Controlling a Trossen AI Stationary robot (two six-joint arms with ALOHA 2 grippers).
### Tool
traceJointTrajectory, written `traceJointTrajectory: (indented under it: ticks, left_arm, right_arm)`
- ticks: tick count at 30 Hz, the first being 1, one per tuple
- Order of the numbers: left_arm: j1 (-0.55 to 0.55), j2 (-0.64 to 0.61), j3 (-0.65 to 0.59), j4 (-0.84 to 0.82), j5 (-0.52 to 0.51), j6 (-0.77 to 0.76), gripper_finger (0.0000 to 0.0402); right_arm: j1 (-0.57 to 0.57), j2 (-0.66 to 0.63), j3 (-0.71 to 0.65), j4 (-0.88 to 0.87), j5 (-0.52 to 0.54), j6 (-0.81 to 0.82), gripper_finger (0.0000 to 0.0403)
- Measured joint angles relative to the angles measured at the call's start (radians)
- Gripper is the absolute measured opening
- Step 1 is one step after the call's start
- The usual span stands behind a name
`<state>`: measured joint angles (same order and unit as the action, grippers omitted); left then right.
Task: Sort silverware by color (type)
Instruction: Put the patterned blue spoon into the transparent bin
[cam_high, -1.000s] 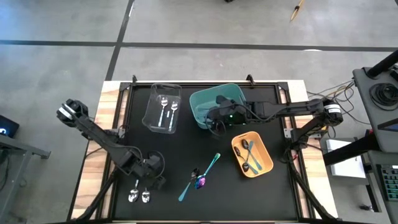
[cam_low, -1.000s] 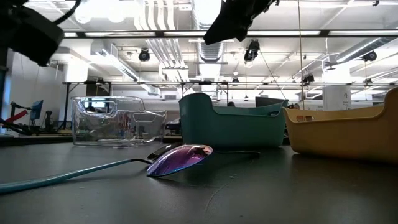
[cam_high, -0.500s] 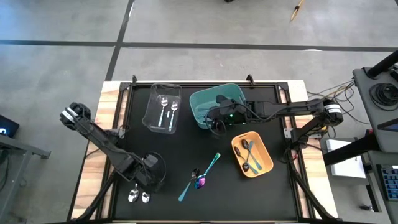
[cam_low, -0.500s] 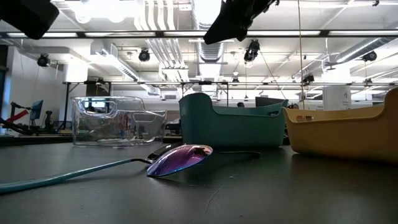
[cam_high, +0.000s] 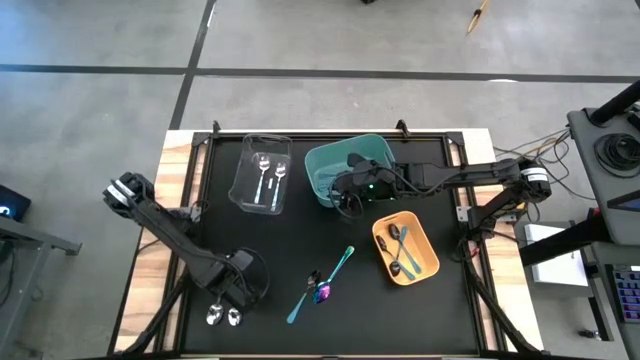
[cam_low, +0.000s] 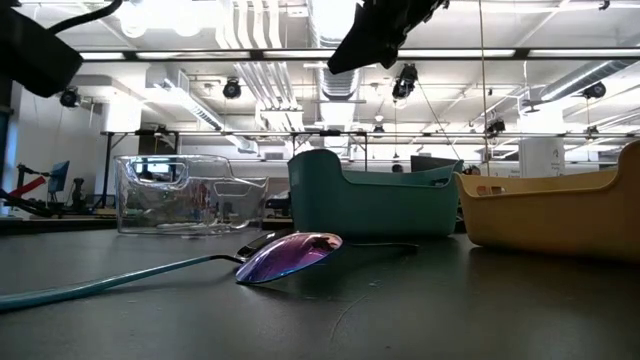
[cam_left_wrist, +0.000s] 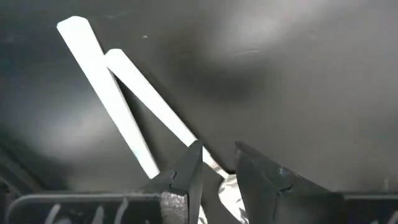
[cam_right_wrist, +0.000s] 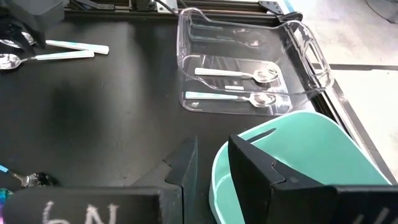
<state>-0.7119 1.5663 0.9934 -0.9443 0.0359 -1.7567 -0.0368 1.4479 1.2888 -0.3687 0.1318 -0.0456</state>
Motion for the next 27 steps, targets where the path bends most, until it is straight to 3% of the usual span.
traceJointTrajectory:
  ticks: [14,27]
  left_arm:
    - [-0.027,0.071,-0.001,-0.045,-0.008,-0.027,0.0151]
    - [-0.027,0.096,-0.021,-0.039,-0.033,-0.015,0.0157]
  right_arm:
    - [0.0,0.001,-0.002,0.001,0.0,0.001,0.0082]
    - [0.0,0.001,-0.002,0.001,0.0,0.009,0.0082]
